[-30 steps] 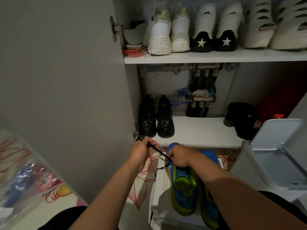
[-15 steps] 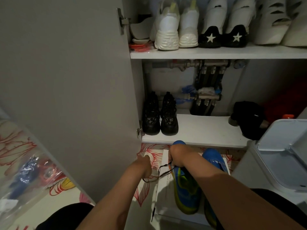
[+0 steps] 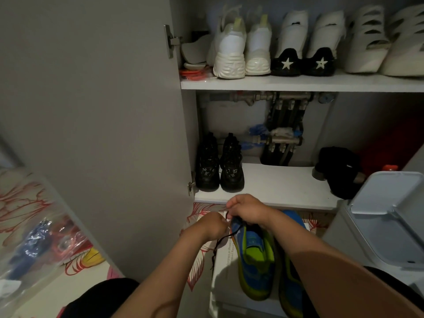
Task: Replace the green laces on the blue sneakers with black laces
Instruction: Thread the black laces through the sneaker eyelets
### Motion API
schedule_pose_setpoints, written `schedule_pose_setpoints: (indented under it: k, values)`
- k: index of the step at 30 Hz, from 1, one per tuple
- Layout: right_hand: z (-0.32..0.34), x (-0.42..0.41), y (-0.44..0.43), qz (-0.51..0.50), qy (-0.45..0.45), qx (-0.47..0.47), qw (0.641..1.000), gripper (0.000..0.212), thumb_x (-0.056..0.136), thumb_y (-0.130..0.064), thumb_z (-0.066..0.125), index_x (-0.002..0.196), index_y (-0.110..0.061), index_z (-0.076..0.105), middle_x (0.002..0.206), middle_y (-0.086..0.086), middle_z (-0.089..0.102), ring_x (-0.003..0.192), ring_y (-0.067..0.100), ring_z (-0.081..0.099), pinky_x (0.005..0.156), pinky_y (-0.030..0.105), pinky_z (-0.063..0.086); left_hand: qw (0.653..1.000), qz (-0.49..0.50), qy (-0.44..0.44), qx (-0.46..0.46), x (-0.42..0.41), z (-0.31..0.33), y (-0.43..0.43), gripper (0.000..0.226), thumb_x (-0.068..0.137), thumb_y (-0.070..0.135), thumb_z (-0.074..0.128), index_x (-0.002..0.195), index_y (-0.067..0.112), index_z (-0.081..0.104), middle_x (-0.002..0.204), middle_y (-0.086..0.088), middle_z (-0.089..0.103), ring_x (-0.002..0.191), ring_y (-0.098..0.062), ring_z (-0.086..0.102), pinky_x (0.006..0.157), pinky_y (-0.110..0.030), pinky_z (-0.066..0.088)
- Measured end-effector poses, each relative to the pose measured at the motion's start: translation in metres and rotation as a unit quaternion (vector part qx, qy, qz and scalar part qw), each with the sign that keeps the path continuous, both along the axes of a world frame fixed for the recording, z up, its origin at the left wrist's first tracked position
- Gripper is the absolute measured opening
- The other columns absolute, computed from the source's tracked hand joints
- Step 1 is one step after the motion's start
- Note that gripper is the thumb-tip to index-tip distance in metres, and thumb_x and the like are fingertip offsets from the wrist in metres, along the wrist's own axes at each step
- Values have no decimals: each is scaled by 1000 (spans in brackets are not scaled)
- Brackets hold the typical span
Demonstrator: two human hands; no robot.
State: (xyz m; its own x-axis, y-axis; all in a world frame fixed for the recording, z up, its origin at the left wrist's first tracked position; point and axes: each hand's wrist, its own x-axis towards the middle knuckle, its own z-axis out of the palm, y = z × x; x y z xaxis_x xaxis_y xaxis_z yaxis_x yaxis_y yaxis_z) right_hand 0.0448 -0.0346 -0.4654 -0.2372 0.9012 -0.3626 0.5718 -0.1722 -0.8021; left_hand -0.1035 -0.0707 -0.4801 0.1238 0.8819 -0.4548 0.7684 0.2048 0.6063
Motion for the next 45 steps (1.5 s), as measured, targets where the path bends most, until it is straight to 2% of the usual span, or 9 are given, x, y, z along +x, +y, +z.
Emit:
schedule_pose_setpoints:
  k: [9,15,18,24,28,31,36,40,45]
  values:
    - [35,23,-6,-54,146,59,986,10,94,-8,62,101,-16,61,65,-10,72,40,-4,48,40,16,36,913,187,-362,11,32,36,9,26,96,4,44,94,19,65,85,2,67,75,-10,63,72,-26,46]
    - [48,36,-20,-57,157,54,985,18,87,-6,70,102,-13,63,87,6,77,73,6,70,66,18,51,851,226,-466,90,40,62,10,21,100,16,52,109,12,71,98,-5,74,85,-16,69,71,-26,53]
    - [55,40,-28,-62,140,45,987,34,85,-9,74,116,-13,60,100,11,76,90,21,71,79,33,54,851,216,-454,154,44,73,8,20,99,17,56,103,9,73,94,-4,75,80,-12,71,68,-20,55]
    - [61,49,-39,-22,108,48,993,34,90,-8,70,122,-10,62,81,-1,66,43,-9,54,42,6,37,851,171,-473,152,55,89,4,16,101,20,51,98,13,66,88,-3,76,74,-16,70,71,-30,58]
    - [63,55,-42,-112,77,152,979,35,91,1,62,122,-12,53,117,8,63,98,12,64,78,21,51,906,116,-340,222,57,88,5,14,98,21,57,86,17,64,62,6,65,52,-7,54,56,-25,47]
    - [70,65,-41,-102,92,227,964,52,88,7,61,126,-26,49,127,1,56,91,16,59,71,23,53,948,16,-214,234,56,85,0,17,94,25,60,80,25,68,57,13,62,53,1,53,59,-25,44]
    - [74,72,-43,0,101,147,984,32,93,1,60,119,-16,67,98,6,71,58,13,56,52,20,48,954,-38,-114,273,52,85,-3,24,92,27,60,70,36,67,67,15,67,62,5,59,61,-22,46]
    - [65,86,-40,-43,22,158,986,16,94,-20,66,102,-9,75,74,-4,68,52,-4,53,54,11,40,947,-4,-66,313,44,83,-1,19,96,24,58,80,32,65,73,14,65,67,0,60,59,-19,40]
    - [61,103,-35,-96,-9,134,986,15,92,-18,68,88,-6,77,68,-3,67,54,2,55,55,16,43,949,94,-50,296,23,79,9,19,98,23,54,83,19,66,82,1,68,77,-15,63,66,-27,45]
